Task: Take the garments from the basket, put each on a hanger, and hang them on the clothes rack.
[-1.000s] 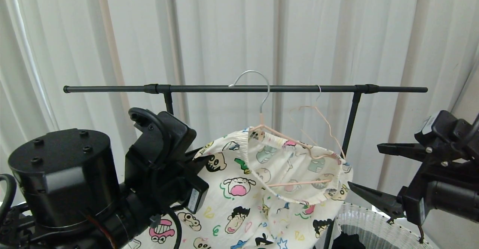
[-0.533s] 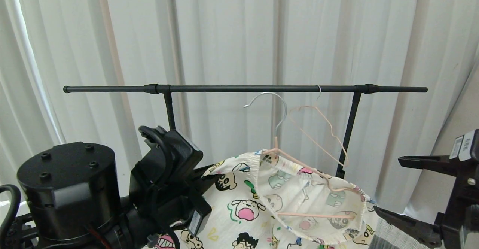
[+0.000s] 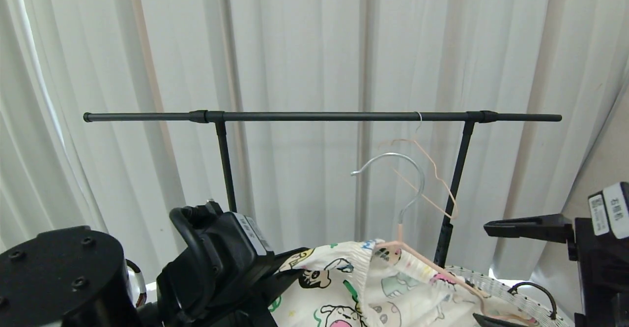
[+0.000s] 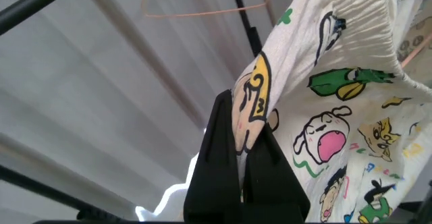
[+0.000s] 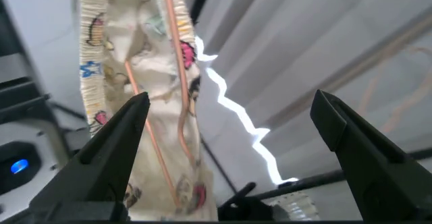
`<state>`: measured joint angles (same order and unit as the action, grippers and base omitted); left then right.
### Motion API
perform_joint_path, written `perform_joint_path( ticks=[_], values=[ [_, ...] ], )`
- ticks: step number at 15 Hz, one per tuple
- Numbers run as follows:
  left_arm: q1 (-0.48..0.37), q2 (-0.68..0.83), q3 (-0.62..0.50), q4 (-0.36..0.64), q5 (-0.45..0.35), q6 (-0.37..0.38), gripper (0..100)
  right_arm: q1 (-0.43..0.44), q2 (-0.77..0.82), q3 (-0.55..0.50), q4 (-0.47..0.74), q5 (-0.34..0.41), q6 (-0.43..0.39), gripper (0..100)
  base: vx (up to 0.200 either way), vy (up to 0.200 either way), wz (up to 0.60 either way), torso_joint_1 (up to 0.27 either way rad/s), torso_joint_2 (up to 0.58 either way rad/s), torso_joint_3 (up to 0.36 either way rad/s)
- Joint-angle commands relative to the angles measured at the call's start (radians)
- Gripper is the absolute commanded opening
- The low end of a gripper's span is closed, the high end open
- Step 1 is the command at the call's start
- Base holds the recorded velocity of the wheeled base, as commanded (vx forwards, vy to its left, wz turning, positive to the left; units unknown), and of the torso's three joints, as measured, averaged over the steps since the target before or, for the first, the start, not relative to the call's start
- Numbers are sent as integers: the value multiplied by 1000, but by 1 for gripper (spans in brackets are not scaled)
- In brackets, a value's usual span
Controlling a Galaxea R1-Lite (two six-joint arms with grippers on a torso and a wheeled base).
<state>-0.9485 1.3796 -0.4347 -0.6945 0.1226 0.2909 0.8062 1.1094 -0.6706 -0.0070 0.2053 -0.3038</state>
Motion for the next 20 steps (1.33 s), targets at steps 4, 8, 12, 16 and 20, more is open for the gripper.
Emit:
perform_joint_path(
  ticks=[4,8,12,16,20],
  values=[
    [-64,-16,1,-37,2,4,0,38,63,-7,113,46,20,100,0,0,0,0,0,0],
    [-64,-22,2,-39,2,4,0,44,99,-17,105,45,25,100,0,0,0,0,0,0],
    [-73,-22,1,-39,2,19,0,61,107,-17,110,45,25,100,0,0,0,0,0,0],
    [-96,-22,1,-39,2,21,0,61,116,-17,105,43,25,0,0,0,0,0,0,0],
    [-96,-22,2,-39,3,21,0,59,110,-17,104,42,26,0,0,0,0,0,0,0]
  ],
)
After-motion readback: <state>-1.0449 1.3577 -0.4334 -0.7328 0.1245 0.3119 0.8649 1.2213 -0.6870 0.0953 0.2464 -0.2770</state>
